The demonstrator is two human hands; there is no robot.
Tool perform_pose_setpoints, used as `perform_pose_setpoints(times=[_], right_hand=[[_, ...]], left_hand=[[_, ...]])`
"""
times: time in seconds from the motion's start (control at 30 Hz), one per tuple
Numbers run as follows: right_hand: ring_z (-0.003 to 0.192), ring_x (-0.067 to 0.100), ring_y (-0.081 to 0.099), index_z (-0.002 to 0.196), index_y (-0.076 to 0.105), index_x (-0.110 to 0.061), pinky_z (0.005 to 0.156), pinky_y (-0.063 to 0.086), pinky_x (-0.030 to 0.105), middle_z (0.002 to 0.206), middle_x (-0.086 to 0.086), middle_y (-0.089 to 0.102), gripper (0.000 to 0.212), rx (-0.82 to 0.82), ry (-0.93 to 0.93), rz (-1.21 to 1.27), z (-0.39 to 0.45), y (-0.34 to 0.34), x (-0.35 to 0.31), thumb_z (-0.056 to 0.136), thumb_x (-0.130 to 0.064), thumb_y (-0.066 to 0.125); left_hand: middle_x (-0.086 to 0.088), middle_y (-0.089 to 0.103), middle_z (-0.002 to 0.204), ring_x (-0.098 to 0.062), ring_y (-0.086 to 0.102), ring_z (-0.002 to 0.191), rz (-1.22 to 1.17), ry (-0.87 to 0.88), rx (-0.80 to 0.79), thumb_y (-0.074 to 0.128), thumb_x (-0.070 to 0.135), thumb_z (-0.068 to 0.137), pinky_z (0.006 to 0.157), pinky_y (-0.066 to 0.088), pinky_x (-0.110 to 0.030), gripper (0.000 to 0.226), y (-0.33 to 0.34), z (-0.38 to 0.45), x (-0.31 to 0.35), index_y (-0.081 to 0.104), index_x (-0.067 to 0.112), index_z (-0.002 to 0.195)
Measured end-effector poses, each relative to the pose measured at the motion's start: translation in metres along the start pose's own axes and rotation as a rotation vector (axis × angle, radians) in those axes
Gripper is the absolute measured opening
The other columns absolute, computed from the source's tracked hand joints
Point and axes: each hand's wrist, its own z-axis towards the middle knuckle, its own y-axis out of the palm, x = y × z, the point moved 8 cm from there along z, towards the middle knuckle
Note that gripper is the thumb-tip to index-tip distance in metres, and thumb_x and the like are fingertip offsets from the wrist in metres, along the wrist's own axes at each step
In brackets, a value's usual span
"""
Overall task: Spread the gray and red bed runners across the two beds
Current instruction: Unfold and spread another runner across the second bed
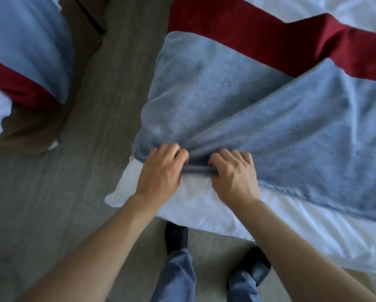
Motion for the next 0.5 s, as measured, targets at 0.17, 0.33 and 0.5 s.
perform_pose_setpoints(times=[0.17,0.33,0.5], right_hand=[[0.065,0.023,0.051,0.073,0.062,-0.017,0.071,0.042,0.037,0.069,-0.003,0.053,0.013,-0.063,-0.081,0.030,-0.017,-0.005,-0.004,0.071,-0.017,0.074],[0.075,0.023,0.057,0.086,0.067,-0.018,0.078,0.042,0.037,0.081,-0.002,0.060,0.029,0.045,-0.009,0.065,0.014,-0.040,0.030,0.086,-0.046,0.063],[0.085,0.029,0.060,0.098,0.069,-0.014,0.082,0.041,0.042,0.093,0.003,0.065,0.016,0.154,0.077,0.017,0.062,-0.074,0.103,0.090,-0.028,0.064]], left_hand=[[0.006,0.045,0.087,-0.018,0.045,0.079,-0.109,-0.025,-0.101,0.064,0.018,0.072,0.070,0.037,-0.033,0.020,0.005,-0.013,0.006,0.051,0.022,0.087],[0.004,0.054,0.094,-0.017,0.049,0.085,-0.194,0.089,-0.090,0.057,0.044,0.081,0.074,0.037,-0.032,0.030,-0.006,0.031,0.048,0.061,0.021,0.101],[-0.003,0.058,0.098,-0.028,0.054,0.089,-0.109,0.093,0.000,0.057,0.031,0.083,0.075,0.041,-0.042,0.030,-0.015,0.107,0.078,0.065,0.016,0.108]])
